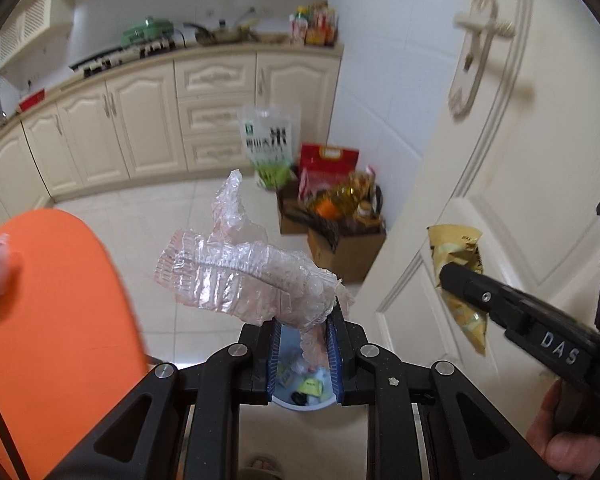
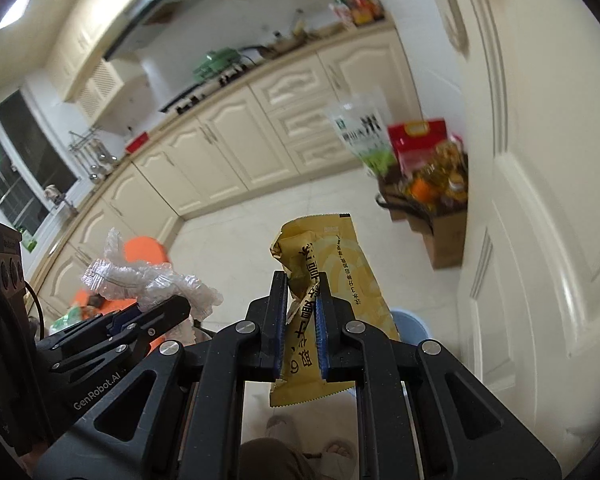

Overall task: Collect trash
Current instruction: 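Carry the gold wrapper and clear plastic wrap with both tools to the blue bin, then open both tools over the blue bin, dropping the wrapper and plastic wrap, then move both open tools back to the trash pile on the table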

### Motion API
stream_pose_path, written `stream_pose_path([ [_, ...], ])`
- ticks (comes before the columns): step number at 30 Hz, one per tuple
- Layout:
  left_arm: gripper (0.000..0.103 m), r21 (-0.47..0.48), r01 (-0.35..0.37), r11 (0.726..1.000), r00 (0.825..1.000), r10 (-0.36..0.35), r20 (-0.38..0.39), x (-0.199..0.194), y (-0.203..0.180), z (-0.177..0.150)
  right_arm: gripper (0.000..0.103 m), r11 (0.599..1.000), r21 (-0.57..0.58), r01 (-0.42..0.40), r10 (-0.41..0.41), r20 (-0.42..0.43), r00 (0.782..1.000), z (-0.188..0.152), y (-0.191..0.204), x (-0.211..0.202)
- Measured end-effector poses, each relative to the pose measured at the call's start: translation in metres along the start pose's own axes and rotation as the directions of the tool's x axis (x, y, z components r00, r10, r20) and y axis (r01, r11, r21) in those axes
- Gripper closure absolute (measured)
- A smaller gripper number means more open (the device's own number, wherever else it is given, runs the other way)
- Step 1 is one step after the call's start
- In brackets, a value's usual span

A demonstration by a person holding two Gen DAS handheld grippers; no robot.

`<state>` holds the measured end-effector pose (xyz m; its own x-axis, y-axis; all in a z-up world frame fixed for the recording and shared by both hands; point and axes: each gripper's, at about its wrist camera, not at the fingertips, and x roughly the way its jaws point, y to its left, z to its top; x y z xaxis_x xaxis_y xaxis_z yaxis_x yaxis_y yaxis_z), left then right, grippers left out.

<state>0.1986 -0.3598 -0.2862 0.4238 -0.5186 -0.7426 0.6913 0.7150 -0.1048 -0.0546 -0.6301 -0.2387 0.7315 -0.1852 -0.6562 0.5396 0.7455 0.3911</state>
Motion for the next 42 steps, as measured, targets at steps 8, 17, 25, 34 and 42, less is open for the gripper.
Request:
stream_pose_path([
  [8,0.086,-0.021,0.006,1.000,0.990,-0.009,-0.144,0.085,-0.011,0.032,0.091,0.996,0.087,0.006,0.005,-0.132,0.991,-0.008,-0.049,0.078],
  [17,0.081,-0.056,-0.021,0.998,0.951,0.002,-0.310,0.194,-0.004,0.112,0.089,0.981,0.195,0.004,0.042,-0.230,0.972,-0.019,-0.092,0.149],
  [25,0.016,-0.065,-0.097,0.993,0.948,0.072,-0.310,0.212,-0.003,0.142,0.042,0.963,0.265,0.043,0.014,-0.211,0.977,-0.020,-0.119,0.153],
  [34,0.004,-0.031,-0.104,0.994,0.967,0.094,-0.236,0.147,-0.021,0.124,0.000,0.947,0.310,0.083,-0.040,-0.143,0.989,-0.017,-0.118,0.105],
  [42,0.001,-0.018,-0.085,0.996,0.994,0.083,-0.076,0.043,-0.029,0.107,0.000,0.949,0.315,0.020,0.002,-0.067,0.998,-0.013,-0.087,0.055],
])
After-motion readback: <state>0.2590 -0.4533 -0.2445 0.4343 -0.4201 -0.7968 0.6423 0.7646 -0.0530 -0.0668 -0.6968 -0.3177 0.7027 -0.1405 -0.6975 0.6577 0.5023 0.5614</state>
